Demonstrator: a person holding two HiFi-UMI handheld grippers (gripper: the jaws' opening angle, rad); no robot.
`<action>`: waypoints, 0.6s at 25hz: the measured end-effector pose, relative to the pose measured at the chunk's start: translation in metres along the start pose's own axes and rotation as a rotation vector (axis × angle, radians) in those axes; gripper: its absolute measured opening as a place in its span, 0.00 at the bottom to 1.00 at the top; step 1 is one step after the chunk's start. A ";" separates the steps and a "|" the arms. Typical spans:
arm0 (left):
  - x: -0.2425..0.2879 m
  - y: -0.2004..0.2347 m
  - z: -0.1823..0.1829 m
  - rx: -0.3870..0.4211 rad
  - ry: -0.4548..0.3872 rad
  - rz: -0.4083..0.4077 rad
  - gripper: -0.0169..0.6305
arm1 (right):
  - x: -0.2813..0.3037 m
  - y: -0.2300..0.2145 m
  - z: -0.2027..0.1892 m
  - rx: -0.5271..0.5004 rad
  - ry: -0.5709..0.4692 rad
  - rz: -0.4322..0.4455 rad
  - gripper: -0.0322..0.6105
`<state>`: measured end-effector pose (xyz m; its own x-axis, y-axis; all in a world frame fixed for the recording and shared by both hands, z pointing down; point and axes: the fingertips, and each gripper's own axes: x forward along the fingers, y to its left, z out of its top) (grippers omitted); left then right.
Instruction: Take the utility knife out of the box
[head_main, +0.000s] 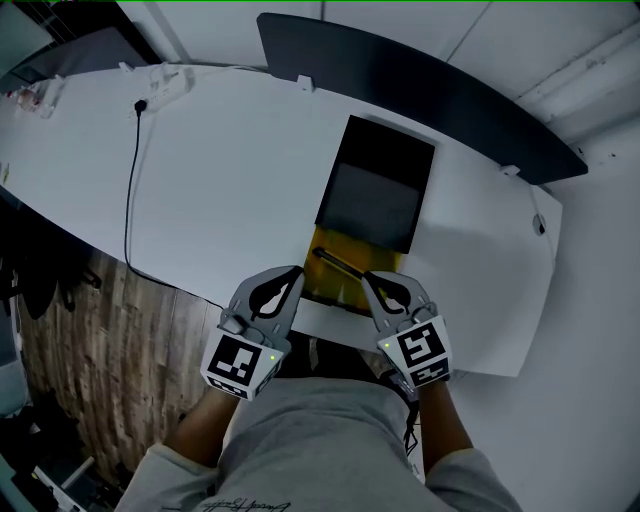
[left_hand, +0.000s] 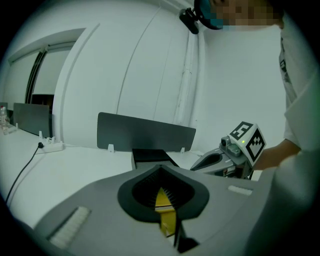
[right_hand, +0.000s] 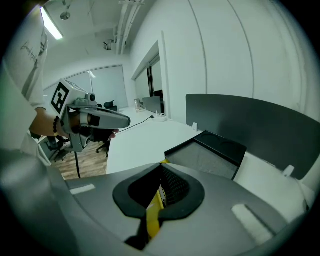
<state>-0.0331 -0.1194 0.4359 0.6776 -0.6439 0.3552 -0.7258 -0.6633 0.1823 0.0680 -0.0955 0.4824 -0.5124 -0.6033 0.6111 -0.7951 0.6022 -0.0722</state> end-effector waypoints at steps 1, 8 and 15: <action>0.002 0.001 -0.002 -0.003 0.003 -0.001 0.03 | 0.003 0.000 -0.004 -0.003 0.012 0.004 0.07; 0.008 0.010 -0.024 -0.018 0.055 0.000 0.03 | 0.020 -0.001 -0.025 -0.024 0.084 0.016 0.07; 0.011 0.020 -0.036 -0.040 0.063 0.023 0.03 | 0.036 -0.002 -0.040 -0.079 0.158 0.026 0.07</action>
<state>-0.0450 -0.1260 0.4764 0.6531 -0.6325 0.4165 -0.7460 -0.6320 0.2099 0.0640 -0.0979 0.5360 -0.4702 -0.5009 0.7266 -0.7508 0.6598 -0.0310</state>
